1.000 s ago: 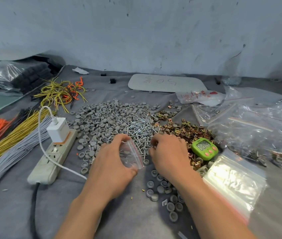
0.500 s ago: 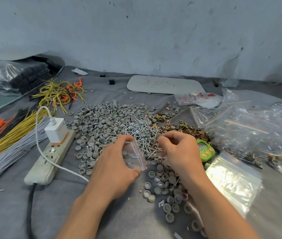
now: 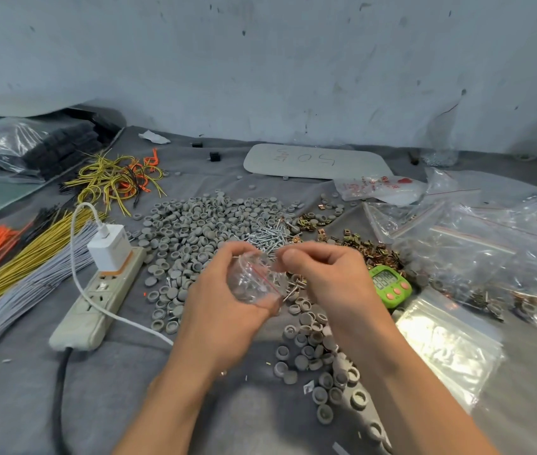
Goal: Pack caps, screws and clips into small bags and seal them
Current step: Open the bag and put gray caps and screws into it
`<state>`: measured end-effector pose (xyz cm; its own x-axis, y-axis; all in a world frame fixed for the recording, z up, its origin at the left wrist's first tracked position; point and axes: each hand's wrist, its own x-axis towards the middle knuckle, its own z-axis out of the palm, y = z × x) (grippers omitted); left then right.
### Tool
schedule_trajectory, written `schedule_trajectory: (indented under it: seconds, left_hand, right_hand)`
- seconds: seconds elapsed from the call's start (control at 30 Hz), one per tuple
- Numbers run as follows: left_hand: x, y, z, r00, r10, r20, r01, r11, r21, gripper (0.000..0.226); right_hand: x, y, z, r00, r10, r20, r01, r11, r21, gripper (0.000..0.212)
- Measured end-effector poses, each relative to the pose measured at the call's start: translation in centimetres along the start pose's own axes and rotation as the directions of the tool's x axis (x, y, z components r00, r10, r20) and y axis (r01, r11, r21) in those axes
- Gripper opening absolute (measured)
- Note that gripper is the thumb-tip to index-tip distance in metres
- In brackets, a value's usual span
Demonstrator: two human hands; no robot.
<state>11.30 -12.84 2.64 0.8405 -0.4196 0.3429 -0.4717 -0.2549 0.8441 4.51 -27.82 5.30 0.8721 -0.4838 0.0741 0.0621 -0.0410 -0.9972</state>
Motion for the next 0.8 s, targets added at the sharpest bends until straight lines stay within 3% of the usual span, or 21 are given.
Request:
schedule_trajectory:
  seconds: [0.03, 0.1, 0.17, 0.23, 0.4, 0.5, 0.57, 0.7, 0.8]
  left_hand:
    - [0.1, 0.0, -0.1, 1.000, -0.011, -0.024, 0.009, 0.997, -0.071, 0.060]
    - [0.4, -0.2, -0.3, 0.997, -0.010, -0.082, -0.007, 0.978, -0.207, 0.058]
    - [0.7, -0.2, -0.5, 0.990, -0.026, -0.137, -0.019, 0.948, -0.318, 0.056]
    - [1.0, -0.2, -0.7, 0.978, -0.035, -0.204, -0.042, 0.932, -0.361, 0.057]
    - [0.8, 0.0, -1.0, 0.940, 0.035, -0.339, -0.080, 0.990, -0.119, 0.064]
    - [0.4, 0.1, -0.7, 0.966, 0.081, -0.244, -0.040, 0.985, 0.168, 0.069]
    - [0.2, 0.1, -0.3, 0.987, 0.071, -0.141, -0.031, 0.963, 0.267, 0.072]
    - [0.0, 0.0, 0.4, 0.998, 0.067, -0.002, -0.063, 0.949, 0.310, 0.071]
    - [0.1, -0.2, 0.6, 0.999, 0.032, 0.016, -0.035, 0.950, 0.311, 0.068]
  right_hand:
    - [0.4, 0.3, -0.6, 0.995, -0.022, -0.094, 0.015, 0.997, -0.073, 0.015]
    - [1.3, 1.1, -1.5, 0.974, -0.083, -0.209, -0.007, 0.918, -0.397, 0.014]
    - [1.7, 1.8, -1.7, 0.987, -0.066, -0.149, -0.055, 0.727, -0.684, 0.015]
    - [2.1, 2.3, -1.5, 0.996, 0.017, -0.089, -0.083, 0.573, -0.815, 0.019]
    - [2.8, 3.0, -1.1, 0.992, 0.100, -0.077, -0.111, 0.412, -0.904, 0.030]
    - [2.9, 3.1, -1.1, 0.986, 0.131, -0.104, -0.146, 0.366, -0.919, 0.019]
    - [3.0, 3.1, -1.1, 0.981, 0.159, -0.111, -0.160, 0.341, -0.926, 0.015]
    - [2.4, 3.1, -0.7, 0.975, 0.195, -0.110, -0.172, 0.339, -0.925, 0.015]
    - [1.9, 3.1, -0.2, 0.986, 0.117, -0.116, -0.149, 0.330, -0.932, 0.013]
